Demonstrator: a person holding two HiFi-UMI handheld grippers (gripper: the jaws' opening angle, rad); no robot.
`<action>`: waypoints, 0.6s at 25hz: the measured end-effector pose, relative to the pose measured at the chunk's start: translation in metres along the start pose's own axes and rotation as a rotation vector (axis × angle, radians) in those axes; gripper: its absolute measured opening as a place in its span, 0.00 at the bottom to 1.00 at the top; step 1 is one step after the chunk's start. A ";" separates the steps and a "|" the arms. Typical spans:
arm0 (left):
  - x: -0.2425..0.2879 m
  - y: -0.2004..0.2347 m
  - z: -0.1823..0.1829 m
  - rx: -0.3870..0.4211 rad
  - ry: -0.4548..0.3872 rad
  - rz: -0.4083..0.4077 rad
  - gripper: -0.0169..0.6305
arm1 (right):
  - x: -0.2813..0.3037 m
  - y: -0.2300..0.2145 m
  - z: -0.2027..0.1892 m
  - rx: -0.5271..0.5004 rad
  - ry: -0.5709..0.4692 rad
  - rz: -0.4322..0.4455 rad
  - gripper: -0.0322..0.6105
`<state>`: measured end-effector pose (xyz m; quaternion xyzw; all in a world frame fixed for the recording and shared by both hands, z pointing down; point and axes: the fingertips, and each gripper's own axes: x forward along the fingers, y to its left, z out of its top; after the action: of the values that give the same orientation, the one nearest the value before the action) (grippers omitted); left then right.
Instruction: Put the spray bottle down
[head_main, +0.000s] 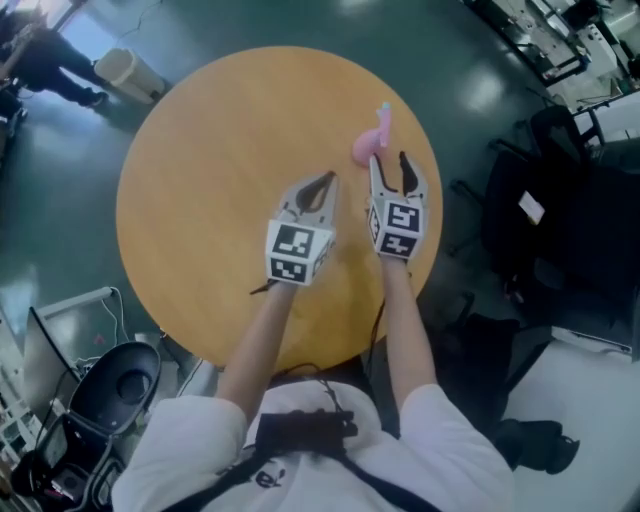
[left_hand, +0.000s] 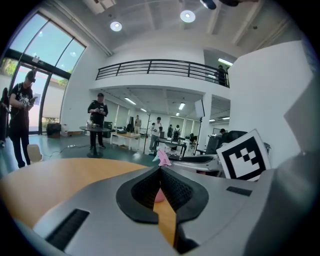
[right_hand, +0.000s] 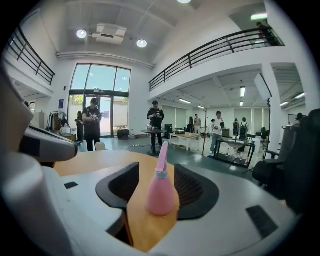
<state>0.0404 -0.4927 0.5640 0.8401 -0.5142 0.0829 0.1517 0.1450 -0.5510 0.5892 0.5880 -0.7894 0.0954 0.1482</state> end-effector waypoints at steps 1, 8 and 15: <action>-0.008 0.000 0.002 0.005 0.003 0.004 0.05 | -0.009 0.005 0.004 0.007 -0.004 -0.004 0.43; -0.076 -0.020 0.028 0.005 -0.052 -0.025 0.05 | -0.091 0.049 0.028 0.032 -0.027 -0.019 0.34; -0.145 -0.035 0.047 0.037 -0.119 -0.007 0.05 | -0.183 0.083 0.060 0.067 -0.164 -0.028 0.23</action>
<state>0.0047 -0.3718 0.4712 0.8480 -0.5177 0.0418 0.1055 0.1068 -0.3815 0.4712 0.6093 -0.7871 0.0712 0.0646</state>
